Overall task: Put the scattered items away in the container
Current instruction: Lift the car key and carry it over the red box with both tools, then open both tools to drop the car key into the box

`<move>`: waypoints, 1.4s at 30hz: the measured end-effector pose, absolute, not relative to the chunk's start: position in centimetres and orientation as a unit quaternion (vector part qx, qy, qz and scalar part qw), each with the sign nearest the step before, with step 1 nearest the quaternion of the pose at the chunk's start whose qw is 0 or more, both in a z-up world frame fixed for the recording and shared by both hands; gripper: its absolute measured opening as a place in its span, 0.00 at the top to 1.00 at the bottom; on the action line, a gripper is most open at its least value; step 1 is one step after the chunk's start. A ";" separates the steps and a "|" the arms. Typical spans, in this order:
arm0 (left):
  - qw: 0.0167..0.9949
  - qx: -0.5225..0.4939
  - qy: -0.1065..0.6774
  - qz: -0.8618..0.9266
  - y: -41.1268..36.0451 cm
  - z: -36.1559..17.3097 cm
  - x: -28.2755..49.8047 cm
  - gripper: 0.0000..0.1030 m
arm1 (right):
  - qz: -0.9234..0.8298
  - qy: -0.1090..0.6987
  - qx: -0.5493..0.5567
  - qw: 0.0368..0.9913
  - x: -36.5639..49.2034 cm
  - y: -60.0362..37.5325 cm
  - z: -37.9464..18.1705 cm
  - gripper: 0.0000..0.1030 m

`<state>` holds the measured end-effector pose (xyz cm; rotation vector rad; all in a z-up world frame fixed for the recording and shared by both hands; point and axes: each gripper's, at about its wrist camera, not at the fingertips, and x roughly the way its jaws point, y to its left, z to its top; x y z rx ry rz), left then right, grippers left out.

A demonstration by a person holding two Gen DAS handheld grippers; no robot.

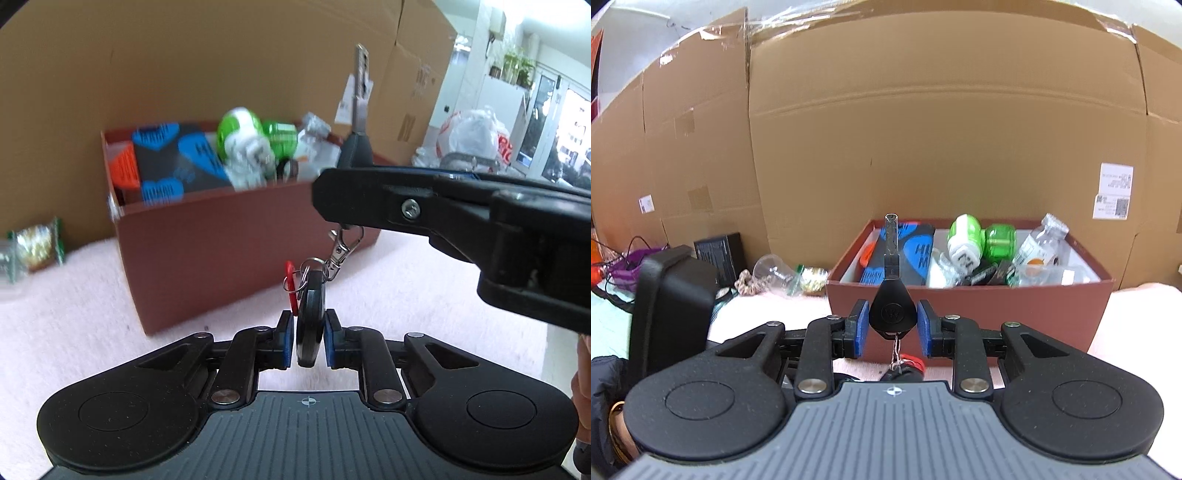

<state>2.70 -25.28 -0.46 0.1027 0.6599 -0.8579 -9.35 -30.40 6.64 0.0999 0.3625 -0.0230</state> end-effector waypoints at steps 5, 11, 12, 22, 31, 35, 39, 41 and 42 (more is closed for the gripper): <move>0.864 0.048 0.286 -0.411 -26.2 3.2 3.3 0.87 | -0.012 0.162 0.040 0.986 -9.1 -31.5 8.9 0.69; 0.869 0.046 0.254 -0.422 -29.0 8.0 5.1 0.89 | -0.024 0.129 0.031 0.991 -8.2 -33.8 13.1 0.69; 0.867 0.044 0.254 -0.426 -29.6 8.5 5.6 0.90 | -0.025 0.128 0.031 0.991 -7.8 -34.3 13.8 0.69; 0.862 0.058 0.288 -0.414 -34.5 7.0 10.6 0.90 | -0.061 0.171 0.042 0.983 -2.8 -39.0 14.4 0.69; 0.856 0.072 0.324 -0.397 -35.4 4.0 13.3 0.49 | -0.066 0.213 0.092 0.970 0.6 -42.0 10.0 0.68; 0.862 0.072 0.301 -0.402 -34.6 3.8 12.7 0.20 | -0.074 0.240 0.118 0.961 2.1 -43.7 7.8 0.48; 0.868 0.075 0.280 -0.404 -34.0 3.6 12.6 0.06 | -0.095 0.232 0.131 0.959 2.0 -44.8 6.6 0.18; 0.869 0.069 0.275 -0.405 -33.6 3.6 12.0 0.00 | -0.099 0.226 0.142 0.959 1.6 -45.3 6.5 0.16; 0.872 0.065 0.272 -0.403 -33.3 3.7 11.6 0.00 | -0.099 0.224 0.147 0.958 1.4 -45.4 6.5 0.13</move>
